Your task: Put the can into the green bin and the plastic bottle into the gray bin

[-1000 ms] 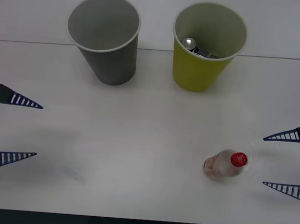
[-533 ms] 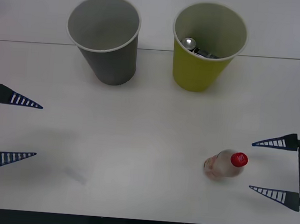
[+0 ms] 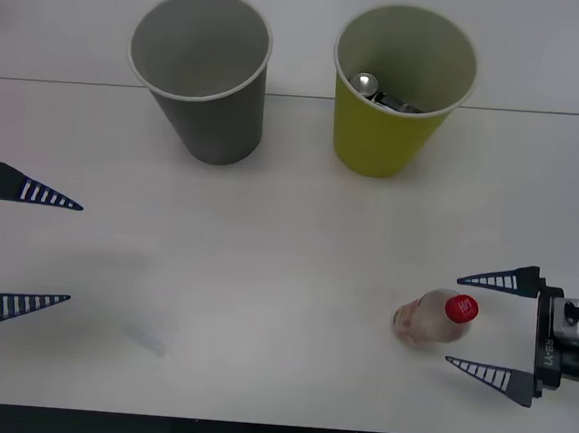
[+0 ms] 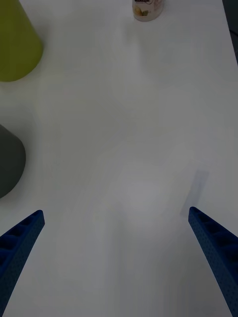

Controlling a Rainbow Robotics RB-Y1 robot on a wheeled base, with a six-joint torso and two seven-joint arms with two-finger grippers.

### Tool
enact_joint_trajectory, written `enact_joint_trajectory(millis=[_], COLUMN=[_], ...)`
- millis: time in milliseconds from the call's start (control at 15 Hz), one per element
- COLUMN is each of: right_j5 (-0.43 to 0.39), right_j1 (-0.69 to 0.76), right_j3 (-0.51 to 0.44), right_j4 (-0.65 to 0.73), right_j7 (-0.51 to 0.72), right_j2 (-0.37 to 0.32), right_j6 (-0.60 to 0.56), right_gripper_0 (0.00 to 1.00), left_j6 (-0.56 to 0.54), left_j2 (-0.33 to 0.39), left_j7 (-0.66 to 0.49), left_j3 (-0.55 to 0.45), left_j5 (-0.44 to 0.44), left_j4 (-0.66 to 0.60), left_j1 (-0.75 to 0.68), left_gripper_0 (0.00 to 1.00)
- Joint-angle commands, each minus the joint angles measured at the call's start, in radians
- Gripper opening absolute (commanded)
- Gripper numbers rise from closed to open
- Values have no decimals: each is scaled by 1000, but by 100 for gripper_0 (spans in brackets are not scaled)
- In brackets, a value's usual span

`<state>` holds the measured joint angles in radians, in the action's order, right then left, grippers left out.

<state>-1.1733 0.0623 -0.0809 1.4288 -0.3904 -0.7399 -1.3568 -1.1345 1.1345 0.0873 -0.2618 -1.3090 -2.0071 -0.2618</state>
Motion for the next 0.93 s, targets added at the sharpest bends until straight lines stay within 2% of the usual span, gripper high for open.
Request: enact_joint_trajectory(millis=[67,400,467,533,600,933], right_j5=[-14,-29,-32,-32,-32,-34], right_j1=[-6,-7,-7,-7,-7,-7], right_j3=[1,1,1,1,1,1], right_j4=[-8,-8,-7,-8,-8,-8], right_j7=[-8,-11,-13,-16,-18,-21], right_j2=[57,119,123,123,123,123], right_j6=[1,10,10,11,13,11], right_gripper_0=[100,100,93,24,0,0], left_j6=[0,0,0,0,0,0], left_j2=[0,0,0,0,0,0], left_j7=[0,0,0,0,0,0], left_j3=[0,0,0,0,0,0], left_j5=[0,0,0,0,0,0], left_j4=[0,0,0,0,0,0], left_j1=[0,0,0,0,0,0], left_gripper_0=[100,100,100,100,100,100])
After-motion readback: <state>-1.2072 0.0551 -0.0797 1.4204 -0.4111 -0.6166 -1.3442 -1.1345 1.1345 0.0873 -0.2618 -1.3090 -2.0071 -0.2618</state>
